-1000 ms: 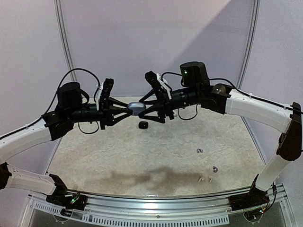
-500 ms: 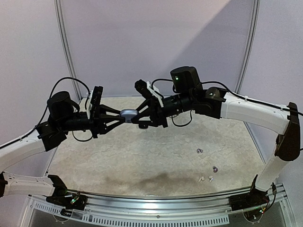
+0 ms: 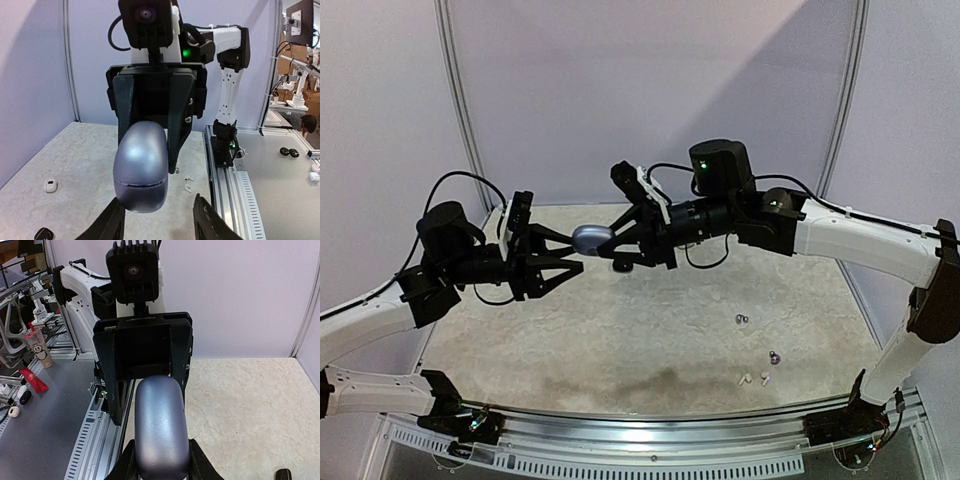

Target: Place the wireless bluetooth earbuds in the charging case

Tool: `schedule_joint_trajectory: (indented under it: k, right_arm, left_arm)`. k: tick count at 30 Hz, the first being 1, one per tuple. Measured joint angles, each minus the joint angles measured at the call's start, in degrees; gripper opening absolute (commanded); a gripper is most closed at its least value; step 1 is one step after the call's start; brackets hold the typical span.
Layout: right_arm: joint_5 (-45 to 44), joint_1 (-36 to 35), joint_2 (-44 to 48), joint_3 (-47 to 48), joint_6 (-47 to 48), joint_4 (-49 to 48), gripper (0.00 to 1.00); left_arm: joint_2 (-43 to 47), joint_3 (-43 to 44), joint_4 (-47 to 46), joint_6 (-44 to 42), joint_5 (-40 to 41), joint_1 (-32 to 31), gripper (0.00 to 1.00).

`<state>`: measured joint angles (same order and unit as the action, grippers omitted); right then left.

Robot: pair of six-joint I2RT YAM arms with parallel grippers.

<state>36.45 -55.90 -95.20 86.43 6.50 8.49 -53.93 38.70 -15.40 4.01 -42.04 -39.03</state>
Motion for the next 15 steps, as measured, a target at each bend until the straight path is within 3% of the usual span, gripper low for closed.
schedule_joint_trajectory:
  k: [10,15]
  right_arm:
    - [0.37,-0.79,0.0,0.0,-0.22,-0.35,0.0]
    - [0.22,-1.11,0.0,0.02,-0.2,-0.28,0.0]
  left_arm:
    - [-0.79,0.0,-0.44,-0.24,0.52,-1.14,0.33]
    - [-0.79,0.0,-0.37,-0.35,0.61,-1.25,0.35]
